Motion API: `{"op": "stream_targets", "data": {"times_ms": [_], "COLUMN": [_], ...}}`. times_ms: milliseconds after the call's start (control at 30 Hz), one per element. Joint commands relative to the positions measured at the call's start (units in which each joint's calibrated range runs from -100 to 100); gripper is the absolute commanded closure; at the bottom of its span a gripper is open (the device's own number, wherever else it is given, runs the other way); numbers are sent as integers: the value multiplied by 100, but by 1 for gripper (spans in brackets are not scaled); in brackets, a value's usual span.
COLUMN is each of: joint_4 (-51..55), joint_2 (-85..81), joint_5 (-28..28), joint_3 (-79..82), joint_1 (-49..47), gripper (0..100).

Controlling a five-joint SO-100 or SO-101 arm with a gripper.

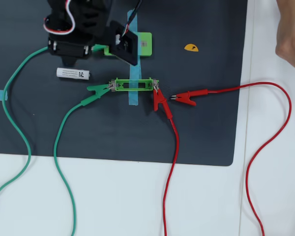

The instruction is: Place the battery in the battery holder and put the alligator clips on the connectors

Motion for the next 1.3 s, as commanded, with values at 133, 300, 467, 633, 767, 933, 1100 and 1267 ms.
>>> {"op": "stream_targets", "data": {"times_ms": [133,300,467,633,767,933,1100,1267], "joint_4": [-111,-102,-111,-111,-446,-756,-721,-713], "joint_2": [460,869,1268,1345,1353,1405,1490,1804], "joint_5": [173,246,350,355,355,298,215,194], "joint_3": [-464,-472,-613,-621,-569,-613,-613,-674], "joint_1": [106,-460,-672,-672,-540,-136,35,15], "gripper": [93,92,89,88,88,88,88,87]}}
